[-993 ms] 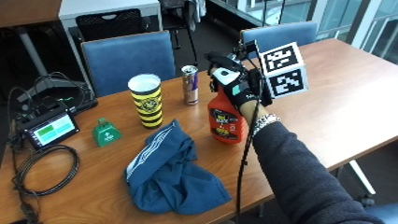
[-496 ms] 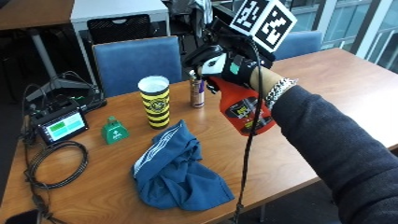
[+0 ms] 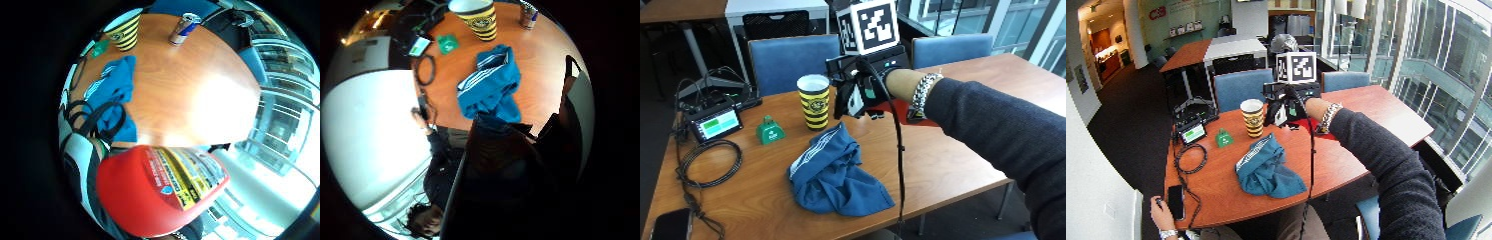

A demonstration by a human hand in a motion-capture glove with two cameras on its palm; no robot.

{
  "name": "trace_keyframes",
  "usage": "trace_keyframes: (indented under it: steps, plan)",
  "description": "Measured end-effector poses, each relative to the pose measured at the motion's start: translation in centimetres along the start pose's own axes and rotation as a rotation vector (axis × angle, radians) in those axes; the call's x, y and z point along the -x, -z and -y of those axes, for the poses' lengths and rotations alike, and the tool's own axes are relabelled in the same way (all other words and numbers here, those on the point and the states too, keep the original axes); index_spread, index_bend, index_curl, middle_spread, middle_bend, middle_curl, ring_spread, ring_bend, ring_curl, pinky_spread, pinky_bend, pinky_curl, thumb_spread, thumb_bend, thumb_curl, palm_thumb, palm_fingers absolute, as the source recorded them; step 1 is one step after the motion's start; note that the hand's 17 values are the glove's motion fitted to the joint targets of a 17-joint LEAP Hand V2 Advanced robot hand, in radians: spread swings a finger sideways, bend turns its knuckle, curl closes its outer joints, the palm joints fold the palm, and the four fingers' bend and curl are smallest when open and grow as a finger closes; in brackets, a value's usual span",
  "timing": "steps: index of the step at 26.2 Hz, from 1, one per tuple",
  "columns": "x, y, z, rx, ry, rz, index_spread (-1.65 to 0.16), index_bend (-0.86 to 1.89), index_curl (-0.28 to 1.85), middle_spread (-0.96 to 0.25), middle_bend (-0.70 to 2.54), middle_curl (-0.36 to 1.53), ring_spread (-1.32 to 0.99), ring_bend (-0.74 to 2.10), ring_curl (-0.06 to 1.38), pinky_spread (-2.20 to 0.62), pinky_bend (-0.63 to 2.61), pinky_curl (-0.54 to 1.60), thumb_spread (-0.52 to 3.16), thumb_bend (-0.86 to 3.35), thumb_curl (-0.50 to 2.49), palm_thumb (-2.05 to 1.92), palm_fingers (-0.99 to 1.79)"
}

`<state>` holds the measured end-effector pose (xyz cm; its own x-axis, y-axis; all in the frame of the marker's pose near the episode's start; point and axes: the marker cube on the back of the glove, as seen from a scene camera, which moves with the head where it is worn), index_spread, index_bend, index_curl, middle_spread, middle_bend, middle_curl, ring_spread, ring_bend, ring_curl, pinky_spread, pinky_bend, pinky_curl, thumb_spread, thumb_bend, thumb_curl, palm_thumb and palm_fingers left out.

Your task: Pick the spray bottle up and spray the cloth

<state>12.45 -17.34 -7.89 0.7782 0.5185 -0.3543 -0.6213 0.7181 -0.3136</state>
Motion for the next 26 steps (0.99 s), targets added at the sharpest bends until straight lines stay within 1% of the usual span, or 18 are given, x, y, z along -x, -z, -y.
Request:
trace_keyframes:
  steps: [4,8,14,20,26]
  plan:
    - [1.3,-2.1,0.7,0.082,-0.014,-0.147,-0.31,0.33,0.59,-0.24,0.64,0.53,-0.24,0.67,0.48,-0.33,0.36,0.4,0.2,-0.03,0.75,0.93,1.39]
    - [2.6,-5.3,2.3,0.112,0.002,-0.286,-0.31,0.33,0.59,-0.24,0.64,0.53,-0.24,0.68,0.48,-0.32,0.36,0.39,0.2,-0.03,0.75,0.93,1.39]
    - [4.1,-10.3,2.7,0.181,0.012,-0.447,-0.31,0.32,0.59,-0.24,0.64,0.52,-0.24,0.67,0.48,-0.32,0.36,0.39,0.2,-0.03,0.76,0.93,1.39]
    - [4.7,-12.6,2.4,0.237,0.016,-0.471,-0.31,0.32,0.59,-0.23,0.64,0.52,-0.24,0.68,0.47,-0.32,0.36,0.39,0.21,-0.03,0.77,0.93,1.38]
    - [4.3,-11.4,2.5,0.243,0.008,-0.403,-0.31,0.31,0.6,-0.23,0.64,0.52,-0.24,0.67,0.47,-0.31,0.36,0.39,0.21,-0.03,0.77,0.93,1.38]
